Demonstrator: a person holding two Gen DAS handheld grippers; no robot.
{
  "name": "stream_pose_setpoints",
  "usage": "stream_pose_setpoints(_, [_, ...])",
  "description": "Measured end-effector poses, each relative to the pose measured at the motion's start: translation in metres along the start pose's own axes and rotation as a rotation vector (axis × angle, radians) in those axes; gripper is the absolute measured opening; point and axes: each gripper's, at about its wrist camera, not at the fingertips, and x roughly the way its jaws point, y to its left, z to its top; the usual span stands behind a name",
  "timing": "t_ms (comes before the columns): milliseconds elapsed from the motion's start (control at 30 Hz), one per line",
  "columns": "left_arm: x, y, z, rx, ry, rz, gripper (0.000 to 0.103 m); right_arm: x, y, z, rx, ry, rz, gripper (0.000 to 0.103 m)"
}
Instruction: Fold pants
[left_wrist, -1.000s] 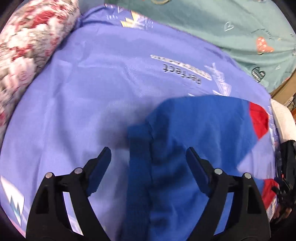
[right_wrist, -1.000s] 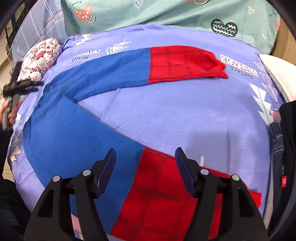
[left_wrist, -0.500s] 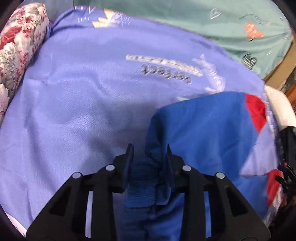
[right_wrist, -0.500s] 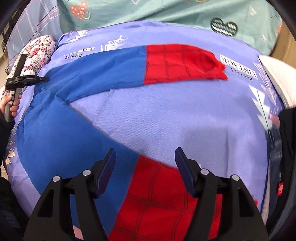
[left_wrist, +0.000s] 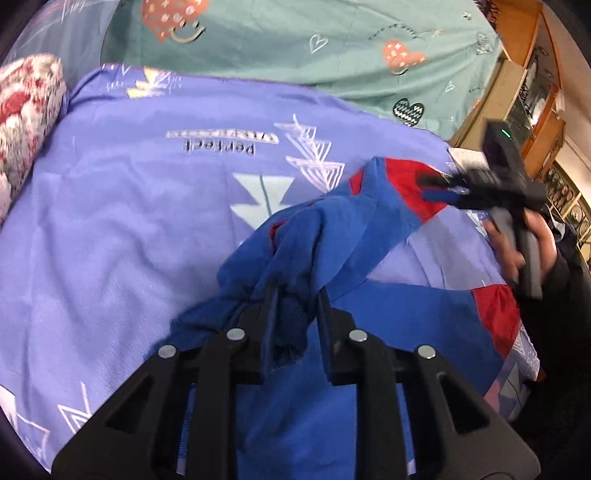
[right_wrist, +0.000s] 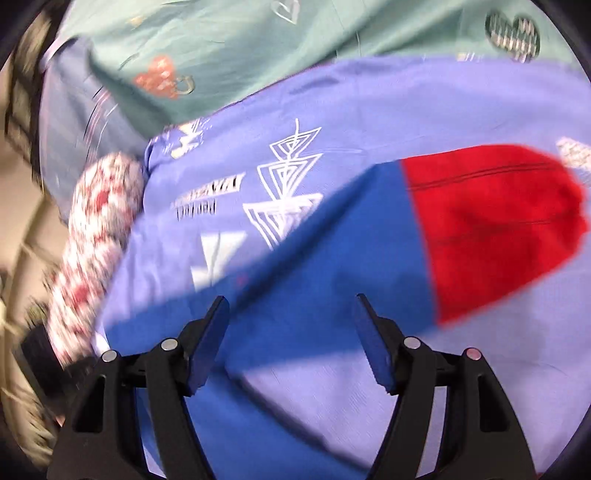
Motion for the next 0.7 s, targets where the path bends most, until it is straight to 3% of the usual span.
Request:
stream_pose_setpoints(67, [0.002,0.004,-0.001,-0.025,0.002,-0.005,0.02,0.024,-0.001,0.017,0.062,0.014,0.005,0.069])
stream_pose_setpoints(167, [-0.002,0.001,-0.002,-0.014,-0.005,0.001,0.02,0.06,-0.007,0.035,0.122,0.045,-0.06,0.068])
stream_pose_setpoints(200, [-0.002,0.0,-0.003,-0.009,-0.003,0.003,0.02,0.071,-0.007,0.039,0.124,0.049,-0.09,0.054])
stream_pose_setpoints(233, [-0.002,0.0,-0.005,-0.006,0.003,0.006,0.021,0.076,-0.006,0.042,0.11,0.055,-0.102,0.017])
stream_pose_setpoints(267, [-0.001,0.0,-0.006,-0.007,0.014,0.009,0.024,0.079,-0.005,0.042,0.098,0.063,-0.093,0.003])
stream_pose_setpoints(300, [-0.001,0.001,-0.007,-0.009,0.023,0.016,0.025,0.077,-0.001,0.038,0.078,0.053,-0.094,0.003])
stream_pose_setpoints(333, [-0.003,0.003,-0.011,-0.021,0.032,0.025,0.033,0.072,0.002,0.034,0.051,0.033,-0.108,0.003])
stream_pose_setpoints(367, [-0.005,0.006,-0.013,-0.036,0.04,0.022,0.054,0.065,0.007,0.026,0.011,0.018,-0.127,0.003])
stream_pose_setpoints(433, [-0.013,0.014,-0.02,-0.097,0.049,-0.004,0.079,0.048,0.012,0.01,-0.051,-0.012,-0.143,0.003])
stream_pose_setpoints(700, [-0.033,0.036,-0.066,-0.383,0.107,-0.182,0.082,0.014,0.003,-0.031,-0.072,-0.041,-0.106,0.004])
